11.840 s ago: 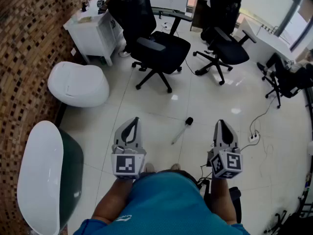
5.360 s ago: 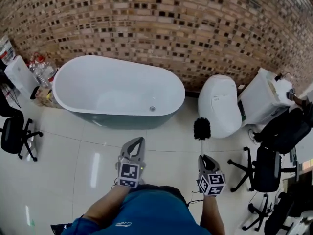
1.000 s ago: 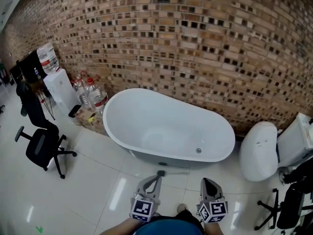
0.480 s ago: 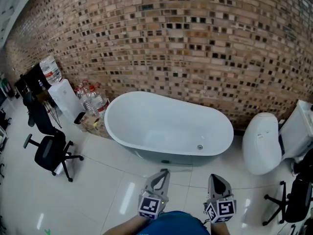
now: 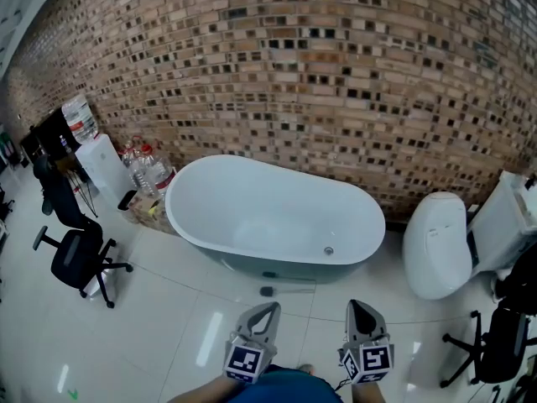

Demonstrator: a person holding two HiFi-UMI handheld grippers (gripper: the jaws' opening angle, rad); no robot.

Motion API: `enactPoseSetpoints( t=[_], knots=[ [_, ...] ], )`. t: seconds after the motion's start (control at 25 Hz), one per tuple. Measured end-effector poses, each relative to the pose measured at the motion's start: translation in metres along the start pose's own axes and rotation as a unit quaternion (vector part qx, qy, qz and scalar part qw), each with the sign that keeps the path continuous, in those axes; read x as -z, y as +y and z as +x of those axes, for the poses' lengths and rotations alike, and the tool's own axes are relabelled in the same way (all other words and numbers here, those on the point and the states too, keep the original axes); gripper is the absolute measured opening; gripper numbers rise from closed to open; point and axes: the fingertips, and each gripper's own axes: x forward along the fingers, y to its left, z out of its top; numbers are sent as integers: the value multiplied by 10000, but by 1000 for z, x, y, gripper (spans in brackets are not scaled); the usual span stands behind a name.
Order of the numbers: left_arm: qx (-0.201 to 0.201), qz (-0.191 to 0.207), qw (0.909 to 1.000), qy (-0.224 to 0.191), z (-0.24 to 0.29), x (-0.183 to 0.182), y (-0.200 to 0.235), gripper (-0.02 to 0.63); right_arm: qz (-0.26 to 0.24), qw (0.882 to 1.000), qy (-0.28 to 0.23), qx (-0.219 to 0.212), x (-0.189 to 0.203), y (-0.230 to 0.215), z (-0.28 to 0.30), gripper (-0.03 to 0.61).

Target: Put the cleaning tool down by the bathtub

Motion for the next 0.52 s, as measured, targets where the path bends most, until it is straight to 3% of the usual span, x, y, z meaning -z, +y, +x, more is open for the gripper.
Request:
enactPoseSetpoints(
  t=[0.2,0.52],
  knots=[
    [134,-6,9996,-244,5,-12,9,2,-106,9999,43,101,-2,10,1,12],
    [84,64,9999,-133,-4,-5,46,2,-190,9997,78,116,-7,36,21,12]
  ],
)
